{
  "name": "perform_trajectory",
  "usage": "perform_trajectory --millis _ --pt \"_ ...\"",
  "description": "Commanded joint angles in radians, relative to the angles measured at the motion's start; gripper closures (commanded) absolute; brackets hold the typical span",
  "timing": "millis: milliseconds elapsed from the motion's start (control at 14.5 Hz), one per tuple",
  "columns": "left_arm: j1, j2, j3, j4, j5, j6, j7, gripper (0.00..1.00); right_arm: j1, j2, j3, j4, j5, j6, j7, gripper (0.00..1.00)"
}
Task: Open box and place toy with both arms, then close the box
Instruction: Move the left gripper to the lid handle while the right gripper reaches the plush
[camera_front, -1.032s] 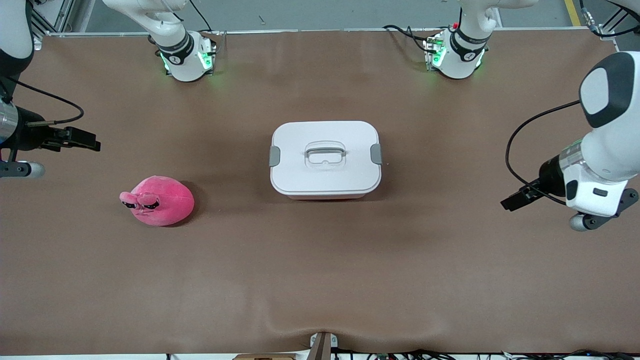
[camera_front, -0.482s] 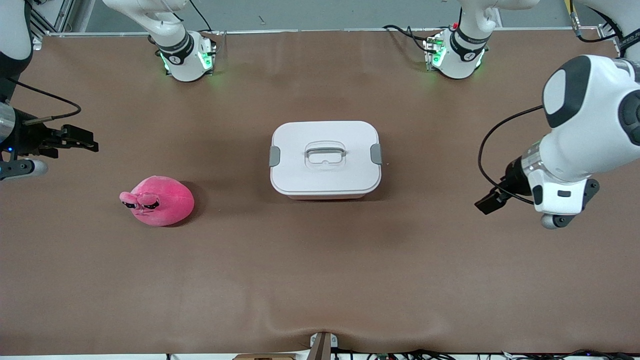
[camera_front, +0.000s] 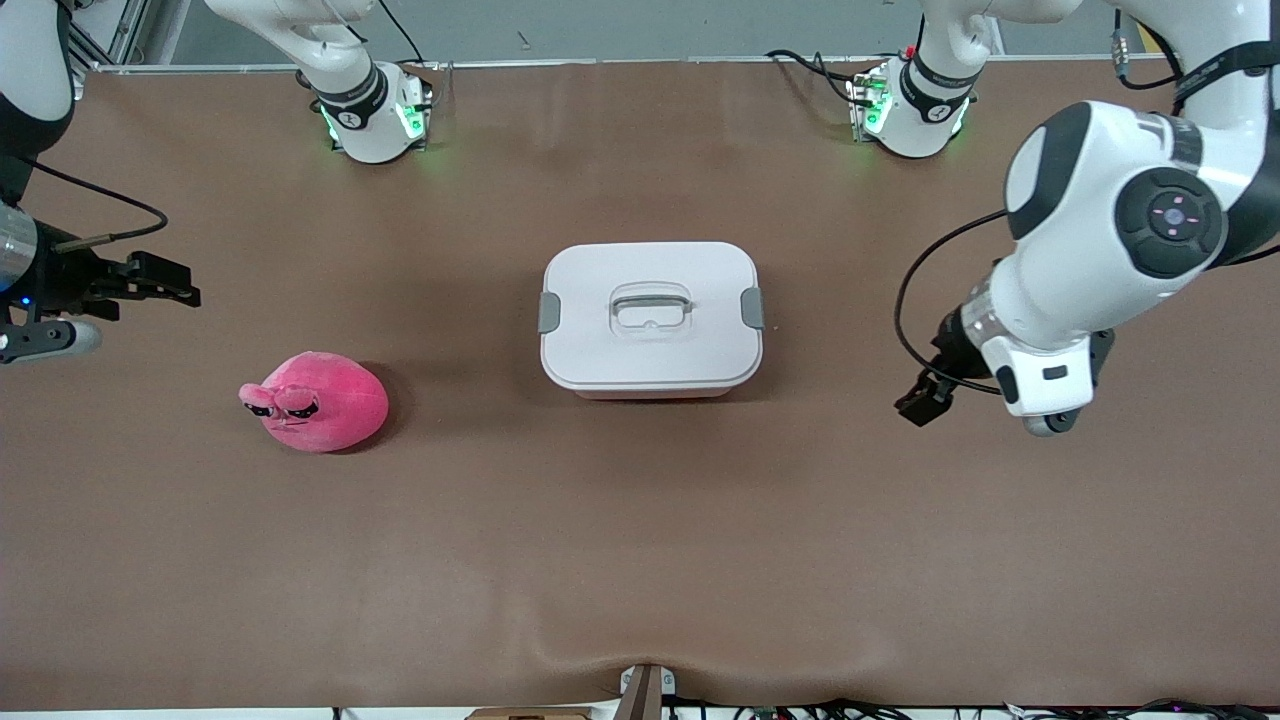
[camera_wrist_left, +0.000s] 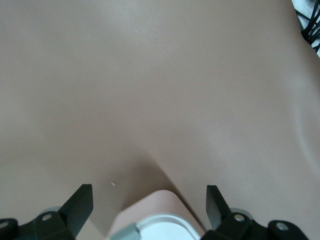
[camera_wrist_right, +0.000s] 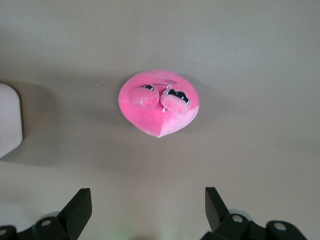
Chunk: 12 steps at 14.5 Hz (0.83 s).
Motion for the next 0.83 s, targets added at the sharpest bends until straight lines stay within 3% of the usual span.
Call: perform_trajectory --millis 0,757 --pt "-0.040 0.023 0.008 0.020 -0.001 0.025 -0.155 0.00 -0.007 0.009 0.002 -0.054 -0.018 0.080 -0.001 0.00" --pt "-0.196 0.098 0.006 0.023 0.030 0.105 -0.593 0.00 0.027 -0.023 0.007 -0.342 -0.013 0.459 -0.032 0.00"
